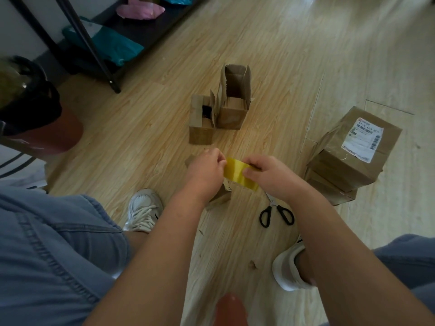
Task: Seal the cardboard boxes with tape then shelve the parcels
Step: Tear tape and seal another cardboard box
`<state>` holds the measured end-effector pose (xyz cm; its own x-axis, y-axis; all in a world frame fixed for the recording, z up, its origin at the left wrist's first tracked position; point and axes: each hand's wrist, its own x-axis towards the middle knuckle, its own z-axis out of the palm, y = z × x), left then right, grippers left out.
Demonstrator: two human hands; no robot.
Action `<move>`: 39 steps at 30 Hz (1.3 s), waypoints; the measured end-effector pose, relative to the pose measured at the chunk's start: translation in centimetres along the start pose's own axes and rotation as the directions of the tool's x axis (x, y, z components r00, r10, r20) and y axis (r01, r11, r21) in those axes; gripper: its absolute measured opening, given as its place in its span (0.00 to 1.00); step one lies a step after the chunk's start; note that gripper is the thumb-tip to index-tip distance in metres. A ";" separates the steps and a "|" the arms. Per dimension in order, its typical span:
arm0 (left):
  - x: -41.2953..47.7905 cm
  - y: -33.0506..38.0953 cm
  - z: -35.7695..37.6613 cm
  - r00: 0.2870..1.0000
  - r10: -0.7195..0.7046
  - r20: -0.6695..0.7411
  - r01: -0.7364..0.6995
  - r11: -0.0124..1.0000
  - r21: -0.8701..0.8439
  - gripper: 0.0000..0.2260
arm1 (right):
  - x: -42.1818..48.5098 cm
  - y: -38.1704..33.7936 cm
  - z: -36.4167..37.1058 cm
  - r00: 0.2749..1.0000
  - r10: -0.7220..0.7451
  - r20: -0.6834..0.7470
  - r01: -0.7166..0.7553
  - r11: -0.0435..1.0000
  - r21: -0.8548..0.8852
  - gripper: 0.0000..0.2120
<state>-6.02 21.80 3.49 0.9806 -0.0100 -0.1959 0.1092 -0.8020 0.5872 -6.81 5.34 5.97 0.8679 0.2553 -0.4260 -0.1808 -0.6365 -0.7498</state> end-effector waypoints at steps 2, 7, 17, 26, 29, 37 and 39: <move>-0.1 -0.4 0.4 0.998 -0.019 0.059 0.021 0.999 -0.036 0.04 | 0.0 0.2 0.0 1.000 -0.020 -0.002 0.020 0.998 -0.065 0.07; -0.3 -0.5 0.5 0.981 -0.056 0.184 0.095 0.974 -0.206 0.07 | 0.5 1.1 0.8 0.999 -0.003 -0.039 -0.004 0.986 -0.166 0.07; 0.5 -0.6 -1.8 0.978 -0.054 0.203 0.099 0.971 -0.216 0.02 | 0.5 1.8 1.3 0.994 0.089 -0.069 -0.091 0.996 -0.020 0.17; 3.0 -2.8 -4.8 0.974 -0.061 0.218 0.178 0.800 -0.573 0.05 | 1.5 0.1 1.9 0.993 0.094 -0.074 -0.061 0.931 0.361 0.25; 4.2 -4.0 -4.4 0.970 -0.098 0.225 0.208 0.814 -0.542 0.07 | 3.0 -0.5 2.8 0.985 0.124 -0.117 -0.075 0.930 0.359 0.24; 5.7 -7.0 0.5 0.931 -0.305 0.201 0.365 0.798 -0.480 0.10 | 6.4 -0.1 5.3 0.969 0.216 -0.123 -0.169 0.934 0.314 0.15; 5.8 -7.8 1.7 0.920 -0.337 0.201 0.391 0.747 -0.539 0.10 | 7.4 0.1 5.7 0.962 0.248 -0.114 -0.202 0.928 0.313 0.17</move>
<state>-1.43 26.98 -3.59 0.8327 0.1409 -0.5356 0.5523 -0.2810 0.7848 -3.01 11.32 -0.13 0.8429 0.0048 -0.5381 -0.4879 -0.4149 -0.7679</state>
